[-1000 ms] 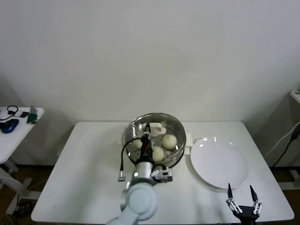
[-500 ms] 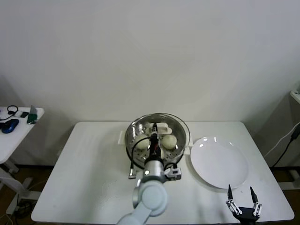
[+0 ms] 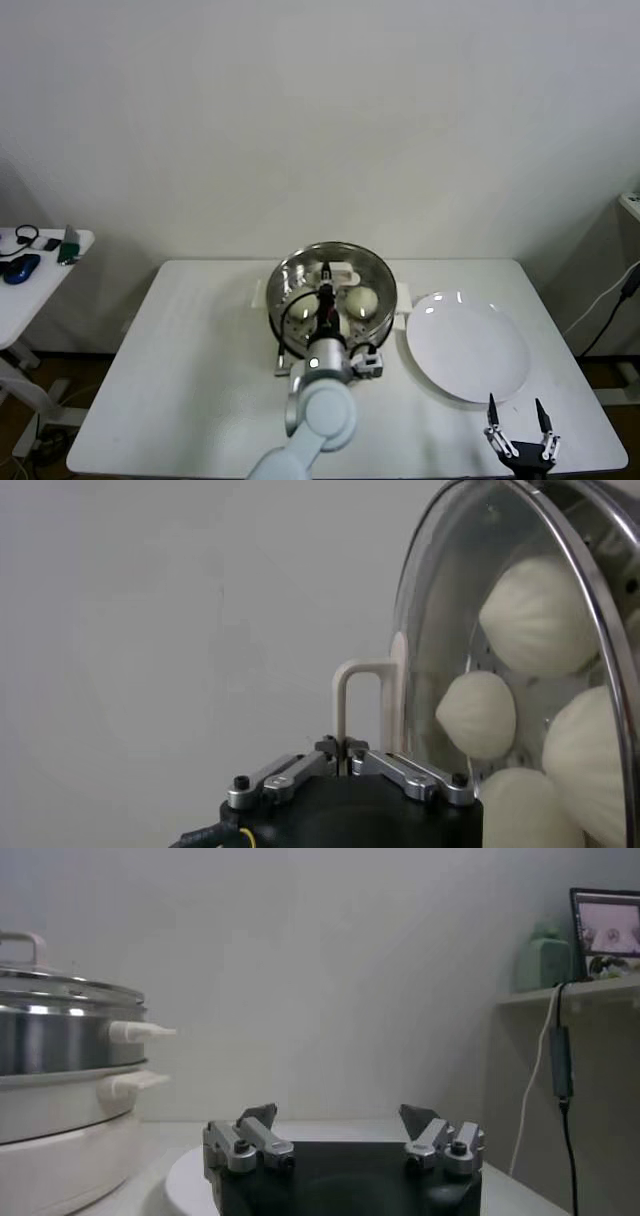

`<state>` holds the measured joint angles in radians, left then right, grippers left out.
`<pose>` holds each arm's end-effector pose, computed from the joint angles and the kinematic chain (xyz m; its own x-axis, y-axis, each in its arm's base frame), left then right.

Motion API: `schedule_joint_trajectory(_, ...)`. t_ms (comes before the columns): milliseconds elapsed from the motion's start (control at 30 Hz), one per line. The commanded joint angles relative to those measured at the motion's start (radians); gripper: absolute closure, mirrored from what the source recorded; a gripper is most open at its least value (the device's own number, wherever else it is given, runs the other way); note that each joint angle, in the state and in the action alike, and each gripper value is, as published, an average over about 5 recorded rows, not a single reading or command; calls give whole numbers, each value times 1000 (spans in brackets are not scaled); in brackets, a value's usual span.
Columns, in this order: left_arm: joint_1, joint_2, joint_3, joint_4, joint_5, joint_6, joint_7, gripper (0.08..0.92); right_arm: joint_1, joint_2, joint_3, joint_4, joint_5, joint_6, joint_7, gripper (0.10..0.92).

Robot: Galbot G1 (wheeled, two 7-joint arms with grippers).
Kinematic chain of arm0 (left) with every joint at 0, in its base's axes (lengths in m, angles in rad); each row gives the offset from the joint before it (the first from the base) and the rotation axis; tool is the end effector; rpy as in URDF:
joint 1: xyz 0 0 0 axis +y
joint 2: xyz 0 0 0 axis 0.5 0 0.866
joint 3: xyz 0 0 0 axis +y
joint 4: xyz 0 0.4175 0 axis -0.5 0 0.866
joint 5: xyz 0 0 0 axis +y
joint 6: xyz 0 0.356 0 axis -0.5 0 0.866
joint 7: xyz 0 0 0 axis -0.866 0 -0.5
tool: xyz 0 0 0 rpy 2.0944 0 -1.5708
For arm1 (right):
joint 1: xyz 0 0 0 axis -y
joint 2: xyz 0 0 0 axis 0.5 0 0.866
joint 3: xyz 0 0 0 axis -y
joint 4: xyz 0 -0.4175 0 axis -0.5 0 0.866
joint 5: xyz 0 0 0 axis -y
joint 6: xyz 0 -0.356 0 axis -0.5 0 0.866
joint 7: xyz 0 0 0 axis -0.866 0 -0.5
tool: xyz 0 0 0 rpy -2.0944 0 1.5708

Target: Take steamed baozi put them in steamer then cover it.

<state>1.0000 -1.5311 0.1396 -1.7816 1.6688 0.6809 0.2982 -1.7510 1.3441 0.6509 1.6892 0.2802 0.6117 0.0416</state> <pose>0.2906 -0.2005 -0.3379 -0.9995 -0.0202 0.0251 0.0247 0.0192 0.9995 0.0371 -0.1281 -0.4981 -0.9882 0.1424 -0.0560 0.1435 0.9895 -0.0157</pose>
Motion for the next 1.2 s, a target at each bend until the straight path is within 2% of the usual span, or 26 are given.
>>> schedule_joint_trajectory(33, 4, -5, -1, 22, 8, 0, 0, 869, 6, 1, -1, -5, 5, 1, -4, 203)
schedule_joint_trajectory(633, 5, 3, -12, 46, -1, -14, -35, 869, 9, 3, 2, -13, 3, 13, -3, 203)
schedule_joint_trajectory(867, 14, 22, 17, -20, -49, -3, 4, 869, 6, 3, 2, -7, 4, 3, -4, 203)
schedule_joint_trajectory(967, 11, 39, 33, -63, -94, 9, 25, 837, 4, 3, 3, -5, 4, -6, -3, 203)
schedule_joint_trajectory(1200, 0, 127, 49, -202, -292, 50, 49, 641, 3, 3, 12, 2, -4, -33, -1, 203)
